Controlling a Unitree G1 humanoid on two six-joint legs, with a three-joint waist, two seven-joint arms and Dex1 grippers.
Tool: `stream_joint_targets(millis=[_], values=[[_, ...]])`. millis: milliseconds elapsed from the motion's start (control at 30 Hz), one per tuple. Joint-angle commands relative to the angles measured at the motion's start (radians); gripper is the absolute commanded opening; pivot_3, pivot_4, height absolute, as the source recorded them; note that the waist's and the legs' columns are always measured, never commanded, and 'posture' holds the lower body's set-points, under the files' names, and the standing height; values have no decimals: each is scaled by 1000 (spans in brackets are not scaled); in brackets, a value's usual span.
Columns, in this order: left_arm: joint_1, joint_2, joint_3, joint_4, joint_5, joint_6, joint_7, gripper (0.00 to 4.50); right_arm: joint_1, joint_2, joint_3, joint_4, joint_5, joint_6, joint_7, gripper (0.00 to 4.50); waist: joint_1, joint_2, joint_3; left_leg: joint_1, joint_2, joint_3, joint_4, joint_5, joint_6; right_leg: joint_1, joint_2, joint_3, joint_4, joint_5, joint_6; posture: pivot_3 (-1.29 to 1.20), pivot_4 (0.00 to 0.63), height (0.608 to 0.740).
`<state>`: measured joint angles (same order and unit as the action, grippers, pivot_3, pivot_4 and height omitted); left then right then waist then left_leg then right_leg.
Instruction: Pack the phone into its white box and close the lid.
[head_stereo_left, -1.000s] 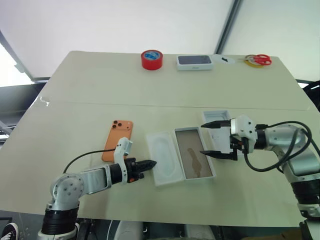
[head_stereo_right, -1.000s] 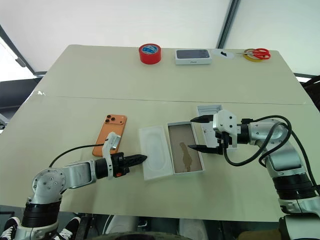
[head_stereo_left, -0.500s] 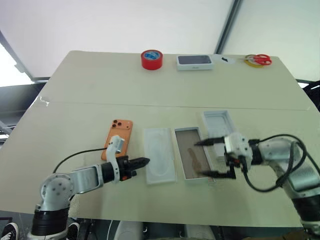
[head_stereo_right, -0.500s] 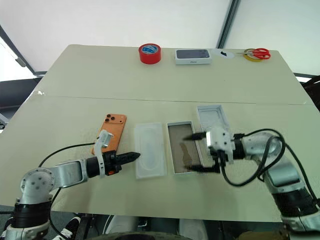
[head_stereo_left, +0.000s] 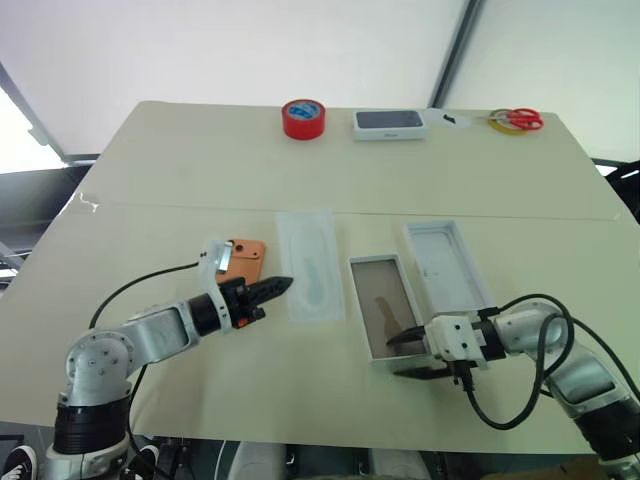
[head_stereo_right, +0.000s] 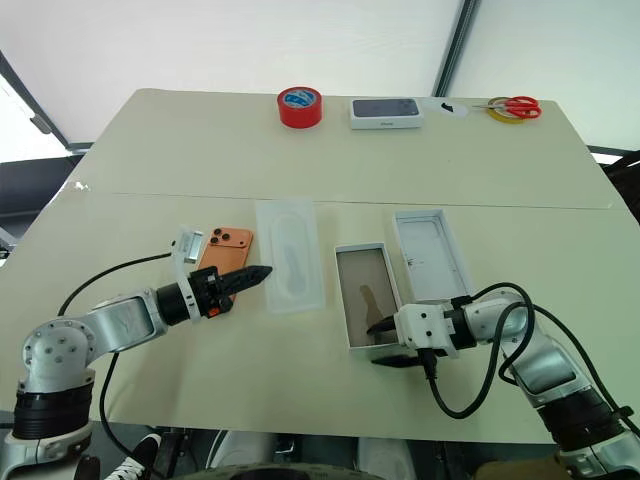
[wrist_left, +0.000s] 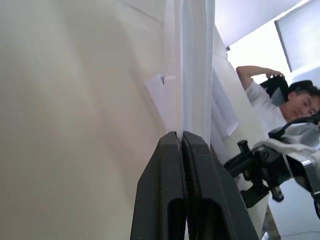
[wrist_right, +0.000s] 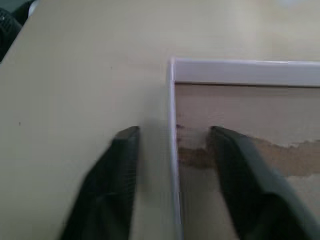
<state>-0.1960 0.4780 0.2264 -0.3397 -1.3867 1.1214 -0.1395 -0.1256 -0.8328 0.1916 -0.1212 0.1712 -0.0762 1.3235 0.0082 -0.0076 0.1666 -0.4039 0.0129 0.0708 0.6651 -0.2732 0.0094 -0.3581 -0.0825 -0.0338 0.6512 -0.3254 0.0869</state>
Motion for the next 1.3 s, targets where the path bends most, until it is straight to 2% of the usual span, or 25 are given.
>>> stream_joint_targets(millis=[33, 67, 367, 533, 633, 700, 833, 1000, 1133, 1300], values=[[-28, 7, 26, -9, -29, -32, -9, 0, -39, 25, -7, -19, 40, 34, -11, 468, 0, 0, 0, 0, 0, 0, 0, 0, 0, 0, 0, 0, 0, 0, 0, 0, 150, 730], [-35, 6, 27, 5, -37, -34, -8, 0, -50, 32, -4, -14, 32, 34, -18, 55, 0, 0, 0, 0, 0, 0, 0, 0, 0, 0, 0, 0, 0, 0, 0, 0, 150, 730], [-109, -42, -14, 100, -55, -29, 41, 0, -180, 174, 60, 3, -28, 213, -159, 55, 0, -1, 1, -1, 0, 0, 0, 0, 0, 0, 0, -1, 0, 0, 1, 0, 150, 730], [-140, -72, -41, 125, -21, -34, 45, 0, -213, 195, 71, -11, -15, 269, -170, 55, 2, -1, 1, -1, 0, 0, 1, 0, 0, 0, 1, -1, 0, 1, 1, 0, 150, 730], [-154, -83, -68, 132, 31, -45, 23, 0, -221, 199, 62, -29, 20, 316, -160, 945, 0, -1, 1, -1, 0, 0, 1, 0, 0, 0, 1, -1, 0, 1, 1, 0, 150, 730], [-167, -90, -87, 149, 65, -46, -4, 0, -205, 172, 26, -62, 53, 316, -144, 1878, 1, -1, 1, -1, 0, 0, 1, 0, 0, 0, 1, -1, 0, 1, 1, 0, 150, 730], [-183, -97, -104, 176, 108, -46, -48, 0, -197, 125, -56, -78, 120, 336, -123, 1878, 1, -1, 1, -1, 0, 0, 1, 0, 0, 0, 1, -1, 0, 1, 1, 0, 150, 730], [-224, -131, -146, 233, 178, -43, -106, 0, -203, 34, -126, 25, 106, 287, -101, 1878, 3, -2, 1, -1, -1, 0, 1, 0, 0, 0, 1, -1, 0, 1, 1, 0, 150, 730], [-258, -186, -161, 287, 226, -54, -124, 0, -234, 40, -131, 132, 42, 185, -151, 1878, 2, -2, 1, -1, -1, 0, 1, 0, 0, 0, 1, -1, 0, 1, 1, 0, 150, 730], [-270, -218, -156, 300, 245, -29, -126, 0, -240, 65, -135, 140, 46, 171, -180, 1878, -5, -2, 1, -2, 0, 0, 0, 1, 0, -2, 2, -1, 1, 1, 2, 0, 150, 730]])
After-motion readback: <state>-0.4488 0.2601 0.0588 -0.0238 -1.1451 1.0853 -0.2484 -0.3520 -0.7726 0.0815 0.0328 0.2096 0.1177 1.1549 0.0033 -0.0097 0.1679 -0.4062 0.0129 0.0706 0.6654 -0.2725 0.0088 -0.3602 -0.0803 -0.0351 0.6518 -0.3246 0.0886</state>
